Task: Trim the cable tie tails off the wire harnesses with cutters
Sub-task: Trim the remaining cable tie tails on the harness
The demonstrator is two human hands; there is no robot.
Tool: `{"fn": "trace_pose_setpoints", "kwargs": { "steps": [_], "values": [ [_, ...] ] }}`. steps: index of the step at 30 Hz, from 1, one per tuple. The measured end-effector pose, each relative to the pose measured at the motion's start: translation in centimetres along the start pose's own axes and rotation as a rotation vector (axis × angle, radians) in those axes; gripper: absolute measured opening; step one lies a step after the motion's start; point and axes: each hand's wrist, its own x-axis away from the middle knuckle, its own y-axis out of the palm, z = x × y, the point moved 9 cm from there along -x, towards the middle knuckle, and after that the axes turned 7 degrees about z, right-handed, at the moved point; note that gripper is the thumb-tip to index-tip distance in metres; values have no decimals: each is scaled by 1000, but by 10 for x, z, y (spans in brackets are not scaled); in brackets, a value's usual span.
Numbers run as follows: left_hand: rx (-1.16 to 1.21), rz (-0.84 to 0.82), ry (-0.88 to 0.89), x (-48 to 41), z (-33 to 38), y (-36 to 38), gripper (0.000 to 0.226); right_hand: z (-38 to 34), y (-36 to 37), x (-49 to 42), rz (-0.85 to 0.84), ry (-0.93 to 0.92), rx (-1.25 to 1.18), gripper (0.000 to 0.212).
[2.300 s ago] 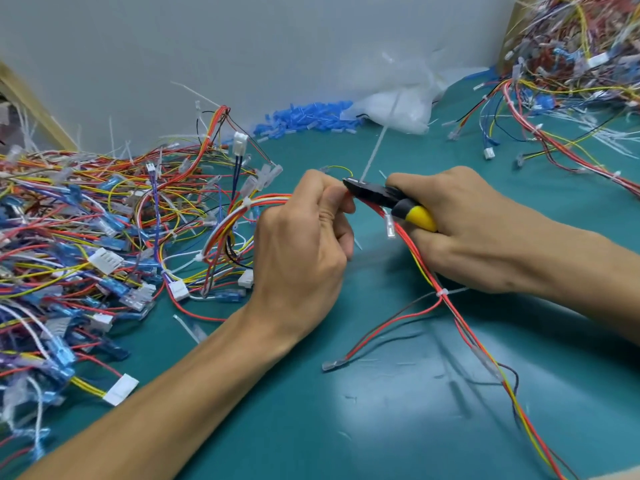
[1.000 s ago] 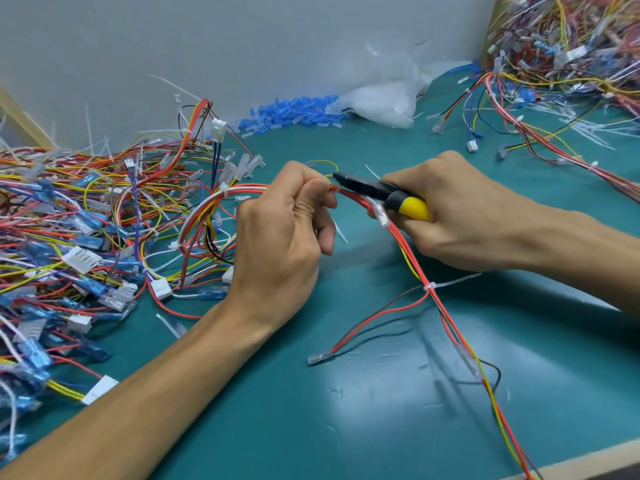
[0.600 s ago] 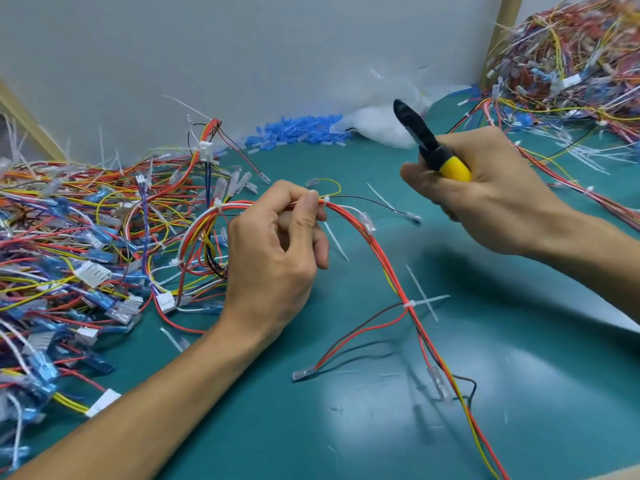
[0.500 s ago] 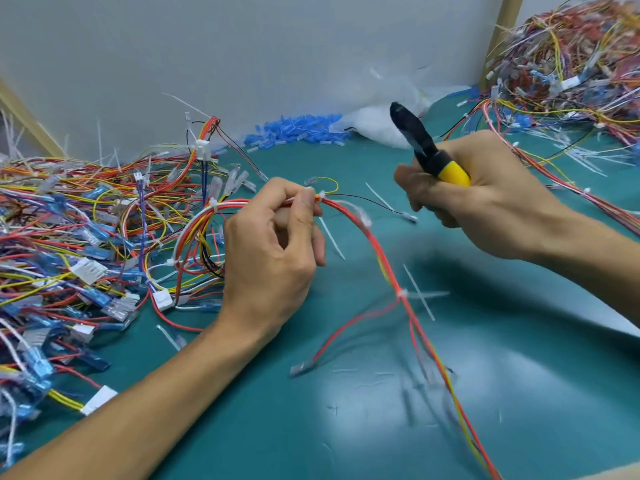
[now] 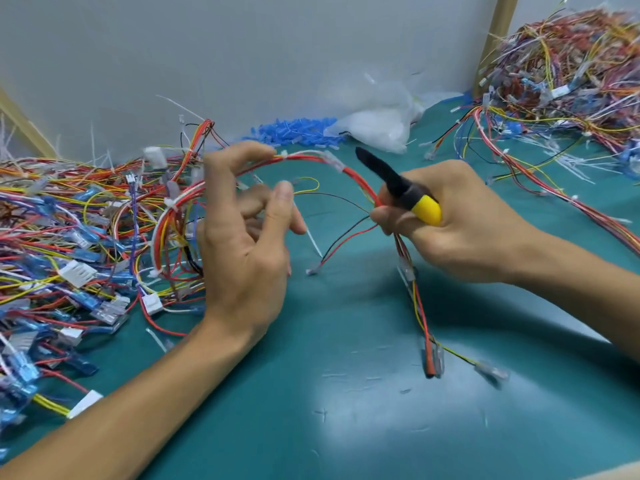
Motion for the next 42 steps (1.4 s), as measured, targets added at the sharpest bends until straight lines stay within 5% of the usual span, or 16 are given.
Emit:
{"fn": "trace_pose_setpoints", "kwargs": {
  "steps": [7, 11, 14, 17, 22, 30, 33, 38, 42],
  "values": [
    [-88, -245, 46, 12, 5, 24, 62, -24, 2, 4, -32, -237, 215, 9],
    [-121, -354, 142, 18, 14, 33, 84, -37, 6, 7, -63, -337, 276, 36],
    [-157, -393, 195, 19, 16, 36, 98, -43, 5, 12, -43, -399, 370, 18],
    [-204, -357, 240, 17, 15, 34, 90, -43, 4, 12, -28, -394, 430, 9],
    [-232, -337, 301, 16, 17, 33, 86, -45, 5, 14, -59, -417, 427, 24],
    [-237, -336, 211, 16, 7, 27, 22, -50, 11, 18, -73, -452, 489, 24],
    [-238, -390, 88, 18, -4, 33, 25, -57, 15, 22, -55, -510, 498, 23],
    [-259, -308, 180, 16, 6, 29, 19, -48, 12, 18, 52, -402, 339, 11],
    [-217, -193, 137, 11, 3, 20, 19, -29, -6, 8, 183, -202, 118, 49]
  ]
}}
